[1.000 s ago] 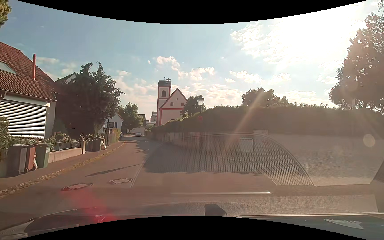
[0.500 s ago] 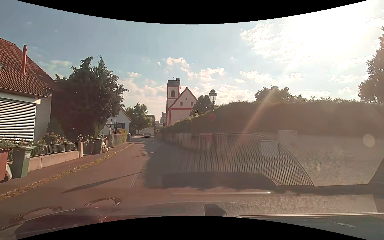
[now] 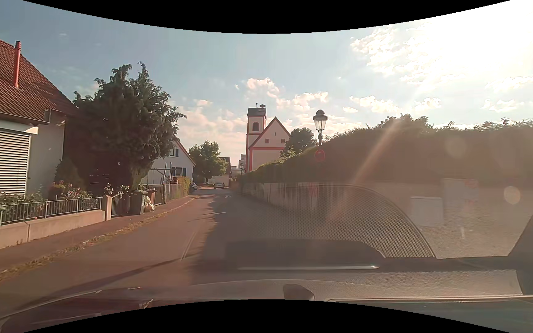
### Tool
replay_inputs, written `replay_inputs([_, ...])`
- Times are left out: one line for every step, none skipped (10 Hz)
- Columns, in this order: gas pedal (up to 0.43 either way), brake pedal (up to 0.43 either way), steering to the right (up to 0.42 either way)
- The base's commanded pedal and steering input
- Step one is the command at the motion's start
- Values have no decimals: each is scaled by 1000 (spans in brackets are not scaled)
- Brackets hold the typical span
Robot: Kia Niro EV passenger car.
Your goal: Follow the waypoints while adhering to traffic rules and regulations
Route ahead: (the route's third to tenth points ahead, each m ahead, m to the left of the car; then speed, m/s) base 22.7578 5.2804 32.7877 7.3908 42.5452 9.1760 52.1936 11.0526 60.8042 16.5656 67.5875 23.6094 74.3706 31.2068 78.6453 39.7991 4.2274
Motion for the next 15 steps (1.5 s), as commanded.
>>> replay_inputs([118,0,-97])
replay_inputs([130,0,-95])
replay_inputs([130,0,-90])
replay_inputs([138,0,-81])
replay_inputs([150,0,-70])
replay_inputs([169,0,-59])
replay_inputs([177,0,-48])
replay_inputs([177,0,-43])
replay_inputs([177,0,-40])
replay_inputs([177,0,-39])
replay_inputs([177,0,-40])
replay_inputs([177,0,-39])
replay_inputs([177,0,-40])
replay_inputs([177,0,-39])
replay_inputs([177,0,-37])
